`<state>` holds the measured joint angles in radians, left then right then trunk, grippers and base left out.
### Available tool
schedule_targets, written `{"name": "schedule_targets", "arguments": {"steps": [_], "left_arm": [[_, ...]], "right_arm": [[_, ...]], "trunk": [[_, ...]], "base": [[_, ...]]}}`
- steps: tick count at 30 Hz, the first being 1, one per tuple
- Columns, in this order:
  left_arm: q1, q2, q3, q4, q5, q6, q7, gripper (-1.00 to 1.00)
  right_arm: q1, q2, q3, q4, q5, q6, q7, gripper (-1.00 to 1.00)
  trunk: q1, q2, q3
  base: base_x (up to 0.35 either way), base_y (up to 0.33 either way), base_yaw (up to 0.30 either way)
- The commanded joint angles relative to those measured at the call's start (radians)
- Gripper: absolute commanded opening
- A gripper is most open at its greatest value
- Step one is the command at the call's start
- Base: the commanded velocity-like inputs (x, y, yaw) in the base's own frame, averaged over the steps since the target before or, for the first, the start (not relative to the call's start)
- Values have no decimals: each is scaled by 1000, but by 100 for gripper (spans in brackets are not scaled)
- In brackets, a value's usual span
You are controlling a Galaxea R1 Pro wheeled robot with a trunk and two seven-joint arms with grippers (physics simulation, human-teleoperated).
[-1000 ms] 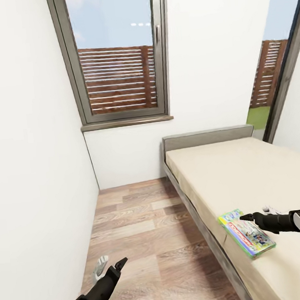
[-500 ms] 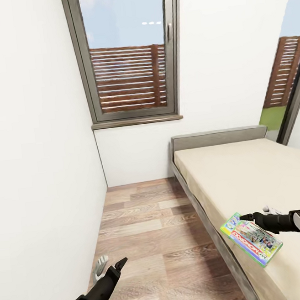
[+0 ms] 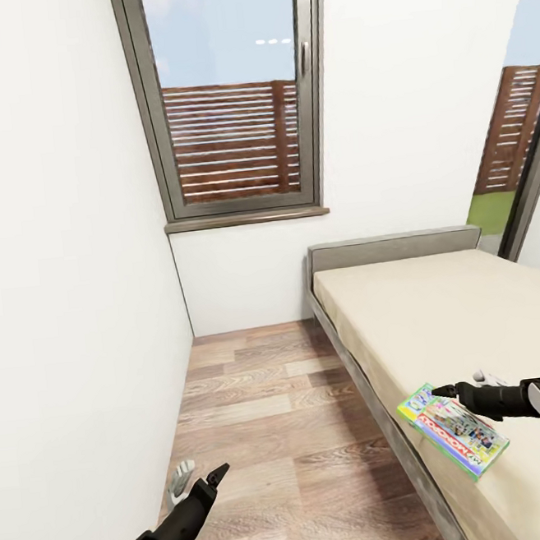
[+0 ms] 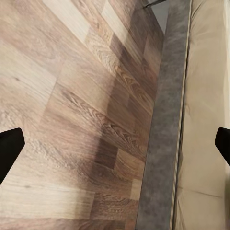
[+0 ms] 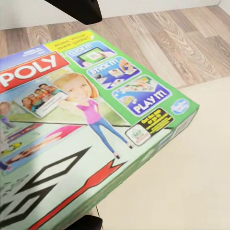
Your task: Put all the toys in the child's room - the three board games (two on the bed and one on the table), the two jigsaw puzzles on the table, and the tennis ball on the table - inside the toy box on the table in the child's room.
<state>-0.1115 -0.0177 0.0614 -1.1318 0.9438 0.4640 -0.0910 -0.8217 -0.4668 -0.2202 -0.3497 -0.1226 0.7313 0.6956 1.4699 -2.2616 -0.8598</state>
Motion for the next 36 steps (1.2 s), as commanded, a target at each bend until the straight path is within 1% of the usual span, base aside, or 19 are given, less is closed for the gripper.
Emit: {"name": "schedule_targets", "arguments": {"steps": [1, 16, 24, 26, 27, 29, 30, 32, 33, 34, 35, 36], "left_arm": [[-1, -1, 4, 0, 4, 8, -3, 100], [-1, -1, 4, 0, 4, 8, -3, 100], [-1, -1, 3, 0, 4, 8, -3, 100], [-1, -2, 3, 0, 4, 8, -3, 100], [-1, -2, 3, 0, 4, 8, -3, 100], [-1, -3, 2, 0, 4, 8, -5, 100], [-1, -3, 2, 0, 4, 8, -5, 100], [-1, -3, 2, 0, 4, 9, -8, 100], [-1, -3, 2, 0, 4, 9, -8, 100], [-1, -3, 0, 0, 5, 9, -10, 100], [-1, -3, 0, 0, 5, 9, -10, 100], [-2, -3, -5, 0, 5, 9, -11, 100]], "right_arm": [[-1, 0, -4, 0, -5, 7, -1, 100], [-1, -4, -4, 0, -5, 6, -1, 100], [-2, -14, -7, -1, -7, 0, -10, 100], [-4, -28, -12, -5, -8, -19, -23, 100], [-4, -28, -12, -5, -8, -19, -23, 100], [-5, -49, -17, -17, -12, -54, -33, 100], [-5, -49, -17, -17, -12, -54, -33, 100], [-7, -73, -20, -34, -16, -93, -38, 100], [-7, -73, -20, -34, -16, -93, -38, 100], [-8, -85, -23, -44, -19, -109, -40, 100], [-8, -85, -23, -44, -19, -109, -40, 100], [-8, -97, -27, -54, -21, -121, -42, 100]], "trunk": [[0, 0, -1], [0, 0, -1], [0, 0, -1], [0, 0, -1], [0, 0, -1], [0, 0, -1], [0, 0, -1], [0, 0, -1], [0, 0, -1], [0, 0, -1], [0, 0, -1], [0, 0, -1]], "base": [[0, 0, 3], [0, 0, 1], [0, 0, 0], [0, 0, 0], [0, 0, 0], [0, 0, 0], [0, 0, 0], [0, 0, 0], [0, 0, 0], [0, 0, 0], [0, 0, 0], [0, 0, 0]]}}
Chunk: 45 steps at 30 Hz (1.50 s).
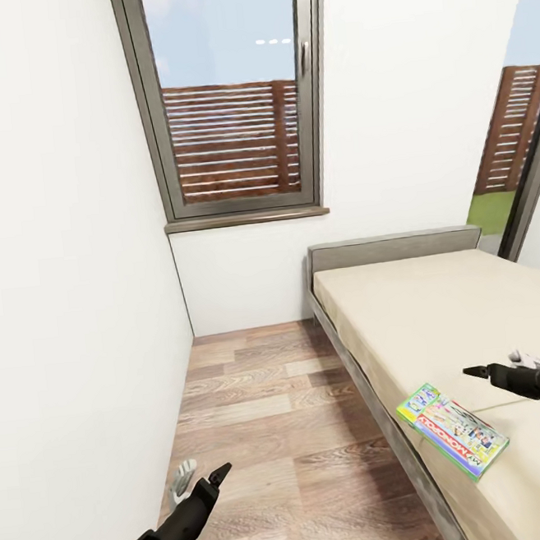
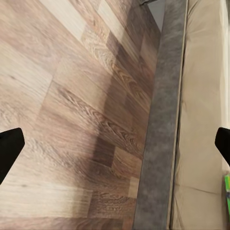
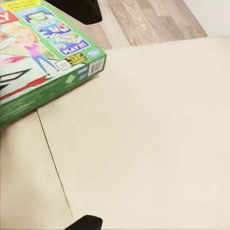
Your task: Put all the toys in the child's room - the three board games (two on the bed and one on the table), the two jigsaw puzzles on the table, and the tennis ball on the table - inside the toy box on the table in the child's room.
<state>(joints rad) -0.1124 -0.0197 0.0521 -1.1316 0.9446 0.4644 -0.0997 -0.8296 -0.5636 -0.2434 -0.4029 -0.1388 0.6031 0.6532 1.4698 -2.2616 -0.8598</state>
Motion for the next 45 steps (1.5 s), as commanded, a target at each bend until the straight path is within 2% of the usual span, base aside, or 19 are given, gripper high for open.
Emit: {"name": "schedule_targets", "arguments": {"steps": [1, 3, 6, 8, 11, 14, 15, 17, 20, 22, 23, 25, 31, 33, 36, 38, 41, 43, 45], "left_arm": [[-1, -1, 4, 0, 4, 9, -3, 100], [-3, 0, -16, 0, 4, 8, -7, 100], [-5, 1, -32, 0, 4, 8, -11, 100], [-13, 3, -68, 2, 3, 8, -21, 100], [-19, 4, -86, 7, 3, 8, -27, 100], [-43, 4, -129, 45, 3, 8, -52, 100], [-43, 4, -129, 45, 3, 8, -52, 100], [-64, 3, -145, 90, 5, 8, -78, 100], [-75, 2, -151, 116, 7, 8, -96, 100], [-99, 1, -161, 166, 9, 8, -140, 100], [-99, 1, -161, 166, 9, 8, -140, 100], [-117, 0, -167, 208, 9, 8, -191, 100], [-140, -2, -171, 253, 8, 8, -258, 100], [-170, -7, -173, 287, 9, 8, -291, 100], [-193, -12, -174, 305, 10, 8, -306, 100], [-246, -23, -176, 345, 11, 11, -333, 100], [-274, -30, -177, 370, 11, 13, -343, 100], [-324, -43, -178, 434, 12, 13, -362, 100], [-343, -48, -178, 470, 13, 12, -372, 100]], "right_arm": [[0, 0, -4, 0, -5, 7, 1, 100], [-2, -20, -18, -21, -11, -12, -2, 100], [-3, -27, -30, -32, -15, -19, -3, 100], [-2, -38, -58, -61, -20, -31, -4, 100], [-1, -41, -73, -79, -21, -35, -5, 100], [4, -48, -115, -155, -24, -43, -7, 100], [4, -48, -115, -155, -24, -43, -7, 100], [11, -48, -134, -226, -25, -42, -7, 100], [17, -47, -141, -263, -26, -41, -8, 100], [37, -46, -151, -334, -26, -35, -9, 100], [37, -46, -151, -334, -26, -35, -9, 100], [61, -45, -158, -393, -27, -27, -9, 100], [86, -43, -166, -455, -28, -12, -11, 100], [97, -39, -169, -486, -28, -5, -14, 100], [101, -36, -171, -501, -28, -3, -17, 100], [107, -23, -174, -532, -28, 0, -28, 100], [111, -11, -177, -568, -28, 3, -36, 100], [115, -6, -181, -585, -28, 5, -39, 100], [121, -2, -186, -601, -29, 7, -41, 100]], "trunk": [[0, 0, -1], [0, 0, -1], [0, 0, -1], [0, 0, -1], [0, 0, -1], [0, 0, -1], [0, 0, -1], [0, 0, -1], [0, 0, -1], [0, 0, -1], [0, 0, -1], [0, 0, -1], [0, 0, -1], [0, 0, -1], [0, 0, -1], [0, 0, -1], [0, 0, -1], [0, 0, -1], [0, 0, -1]], "base": [[0, 0, 0], [0, 0, 0], [0, 0, 0], [0, 0, 0], [0, 0, 0], [0, 0, 0], [0, 0, 0], [0, 0, 0], [0, 0, 0], [0, 0, 0], [0, 0, 0], [0, 0, 0], [0, 0, 0], [0, 0, 0], [0, 0, 0], [0, 0, 0], [0, 0, 0], [0, 0, 0], [0, 0, 0]]}}
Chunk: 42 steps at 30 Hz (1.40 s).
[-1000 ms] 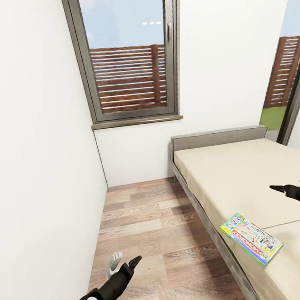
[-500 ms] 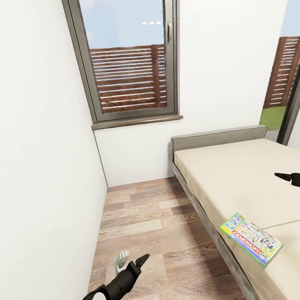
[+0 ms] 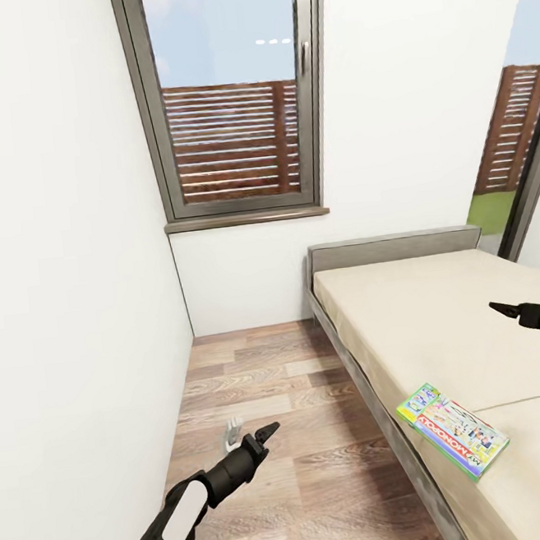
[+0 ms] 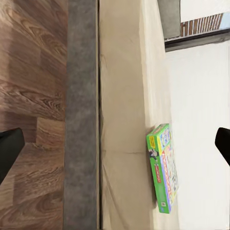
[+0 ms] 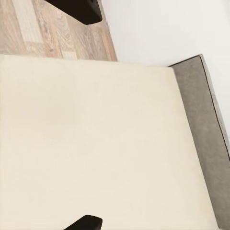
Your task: Put all the toys in the child's room - the three board games (two on the bed and one on the table), the two jigsaw puzzles on the table, and the tennis ball on the table - inside the toy box on the table in the child's room.
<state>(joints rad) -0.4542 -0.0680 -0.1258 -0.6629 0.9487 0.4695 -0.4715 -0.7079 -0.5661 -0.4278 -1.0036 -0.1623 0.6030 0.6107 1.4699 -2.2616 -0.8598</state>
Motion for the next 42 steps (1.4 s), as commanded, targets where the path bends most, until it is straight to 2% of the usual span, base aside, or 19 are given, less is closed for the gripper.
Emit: {"name": "schedule_targets", "arguments": {"steps": [1, 3, 6, 8, 9, 10, 11, 15, 20, 42], "left_arm": [[-1, 0, 0, 1, 9, 7, 0, 100], [-28, -5, 3, 71, 11, 6, -25, 100], [-37, -6, 5, 101, 12, 5, -45, 100], [-51, -7, 7, 148, 12, 6, -103, 100], [-51, -7, 7, 148, 12, 6, -103, 100], [-57, -7, 7, 166, 9, 6, -135, 100], [-57, -7, 7, 166, 9, 6, -135, 100], [-67, -8, 5, 203, 5, 6, -206, 100], [-75, -8, 9, 231, 2, 6, -255, 100], [-78, -8, 12, 259, 3, 5, -278, 100]], "right_arm": [[-1, 0, -2, -1, -5, 7, 1, 100], [16, 8, -15, -38, -5, 11, -1, 100], [26, 12, -21, -61, -5, 14, -3, 100], [46, 22, -30, -109, -5, 25, -5, 100], [46, 22, -30, -109, -5, 25, -5, 100], [58, 29, -33, -134, -5, 33, -5, 100], [58, 29, -33, -134, -5, 33, -5, 100], [94, 48, -40, -207, -4, 61, -8, 100], [129, 65, -48, -282, -2, 88, -11, 100], [146, 74, -52, -321, -2, 101, -12, 100]], "trunk": [[0, 0, -1], [0, 0, -1], [0, 0, -1], [0, 0, -1], [0, 0, -1], [0, 0, -1], [0, 0, -1], [0, 0, -1], [0, 0, -1], [0, 0, -1]], "base": [[0, 0, 0], [0, 0, 0], [0, 0, 0], [0, 0, 0], [0, 0, 0], [0, 0, 0], [0, 0, 0], [0, 0, -1], [0, 0, -60], [0, 0, -234]]}}
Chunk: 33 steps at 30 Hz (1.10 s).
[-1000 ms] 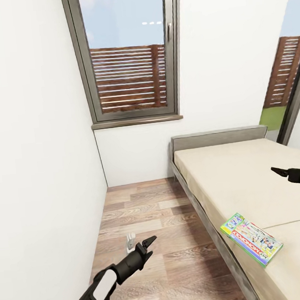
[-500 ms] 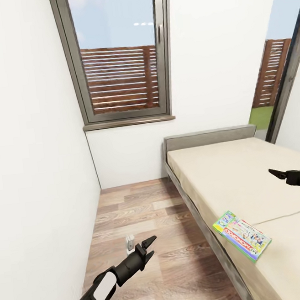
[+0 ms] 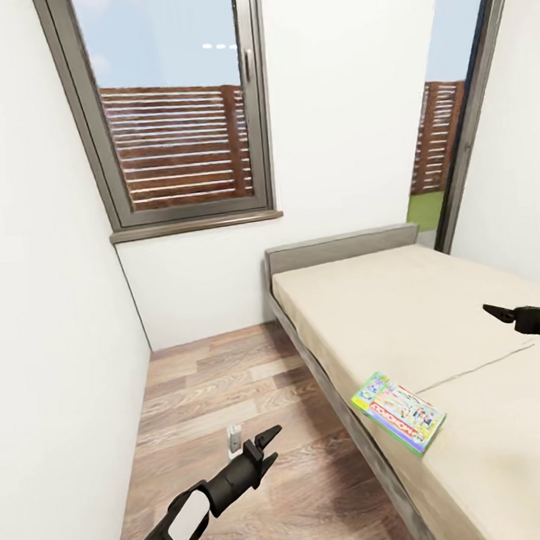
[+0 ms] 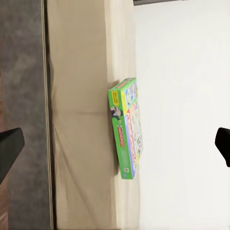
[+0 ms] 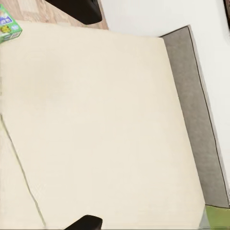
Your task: Put all the toys in the child's room - the three board games (two on the bed and one on the table), the two jigsaw puzzles on the table, and the tennis ball on the table - inside the toy box on the table in the child's room.
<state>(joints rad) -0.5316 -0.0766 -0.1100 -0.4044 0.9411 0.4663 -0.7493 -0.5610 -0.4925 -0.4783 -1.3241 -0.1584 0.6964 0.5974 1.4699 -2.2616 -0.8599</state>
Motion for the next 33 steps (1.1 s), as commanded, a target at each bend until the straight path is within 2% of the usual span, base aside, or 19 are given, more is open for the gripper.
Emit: {"name": "schedule_targets", "arguments": {"steps": [1, 17, 25, 33], "left_arm": [[-1, 0, -4, 0, 10, 8, 1, 100], [-3, 1, -4, 27, 11, -4, 5, 100], [-13, 4, -3, 32, 12, -21, 33, 100], [-55, 7, -1, 34, 14, -26, 99, 100]], "right_arm": [[-1, 0, -1, -1, -6, 7, 1, 100], [1, 0, -2, -9, -7, 8, 2, 100], [2, 4, 0, -57, -9, 11, 4, 100], [2, 37, 4, -88, -6, 13, 5, 100]], "trunk": [[0, 0, -1], [0, 0, -1], [0, 0, -1], [0, 0, -1]], "base": [[0, 0, -261], [0, 0, -262], [0, 0, -165], [0, 0, -48]]}}
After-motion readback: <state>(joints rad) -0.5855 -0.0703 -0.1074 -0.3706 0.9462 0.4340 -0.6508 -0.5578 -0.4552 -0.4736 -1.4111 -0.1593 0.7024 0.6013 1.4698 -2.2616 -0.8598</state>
